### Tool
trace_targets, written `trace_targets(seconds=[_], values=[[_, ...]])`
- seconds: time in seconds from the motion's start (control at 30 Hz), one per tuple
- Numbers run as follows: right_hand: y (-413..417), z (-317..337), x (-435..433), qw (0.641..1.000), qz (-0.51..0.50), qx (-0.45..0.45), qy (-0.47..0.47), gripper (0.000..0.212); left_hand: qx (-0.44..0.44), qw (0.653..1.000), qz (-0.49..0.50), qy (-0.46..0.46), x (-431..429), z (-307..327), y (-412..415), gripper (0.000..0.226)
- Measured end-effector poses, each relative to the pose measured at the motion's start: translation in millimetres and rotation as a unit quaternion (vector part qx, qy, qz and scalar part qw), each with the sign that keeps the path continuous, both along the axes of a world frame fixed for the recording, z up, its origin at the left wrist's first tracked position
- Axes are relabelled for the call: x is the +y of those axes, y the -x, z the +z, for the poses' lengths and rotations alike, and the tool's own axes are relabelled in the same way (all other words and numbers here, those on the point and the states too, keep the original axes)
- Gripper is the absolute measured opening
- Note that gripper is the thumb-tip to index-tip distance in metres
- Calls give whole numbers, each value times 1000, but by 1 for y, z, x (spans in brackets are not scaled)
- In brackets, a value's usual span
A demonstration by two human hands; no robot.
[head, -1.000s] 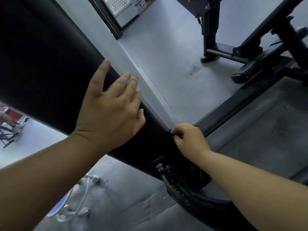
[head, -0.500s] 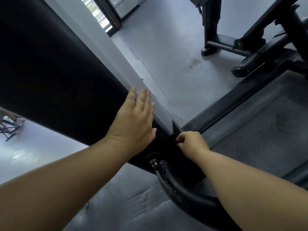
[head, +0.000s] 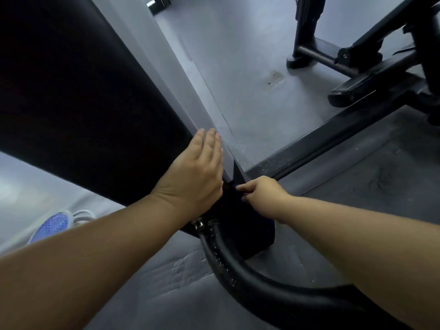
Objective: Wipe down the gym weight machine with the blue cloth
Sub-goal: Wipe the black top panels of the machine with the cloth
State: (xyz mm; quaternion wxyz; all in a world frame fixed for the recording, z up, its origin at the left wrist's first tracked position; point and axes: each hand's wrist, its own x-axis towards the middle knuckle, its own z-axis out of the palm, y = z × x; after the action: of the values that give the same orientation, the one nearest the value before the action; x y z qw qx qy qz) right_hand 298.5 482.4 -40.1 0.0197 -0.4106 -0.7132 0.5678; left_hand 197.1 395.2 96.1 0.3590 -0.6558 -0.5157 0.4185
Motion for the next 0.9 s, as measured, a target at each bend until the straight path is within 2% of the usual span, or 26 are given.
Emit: trace_targets(seconds=[0.07,0.1,0.23,0.33,0.5,0.6,0.7,0.8,0.9], values=[[-6,-4,0,997,6,36,65,36,-6,1000,-11,-9,0,-1,1,69],[-6,-4,1,997,5,42,61,35,-8,1000,-10,-12,0,-1,1,69],[2,-8,4,998,16,25,-61,27,-31,999,-8,-26,-1,-4,2,68],[9,-15,-1,994,-6,5,-108,26,-28,999,-23,-40,0,-8,5,70],[4,-15,-1,986,-20,78,-149,20,-28,998,-41,-29,-2,-24,5,66],[8,-22,0,981,24,32,-190,23,-37,998,-42,-38,1,-38,5,65],[13,-32,8,983,64,-35,-169,32,-45,997,-47,-48,3,-42,5,62],[11,-28,14,980,95,-38,-169,31,-42,998,-28,-35,3,-40,6,65],[5,-21,13,968,118,-16,-220,31,-44,998,-22,-27,2,-37,5,68]])
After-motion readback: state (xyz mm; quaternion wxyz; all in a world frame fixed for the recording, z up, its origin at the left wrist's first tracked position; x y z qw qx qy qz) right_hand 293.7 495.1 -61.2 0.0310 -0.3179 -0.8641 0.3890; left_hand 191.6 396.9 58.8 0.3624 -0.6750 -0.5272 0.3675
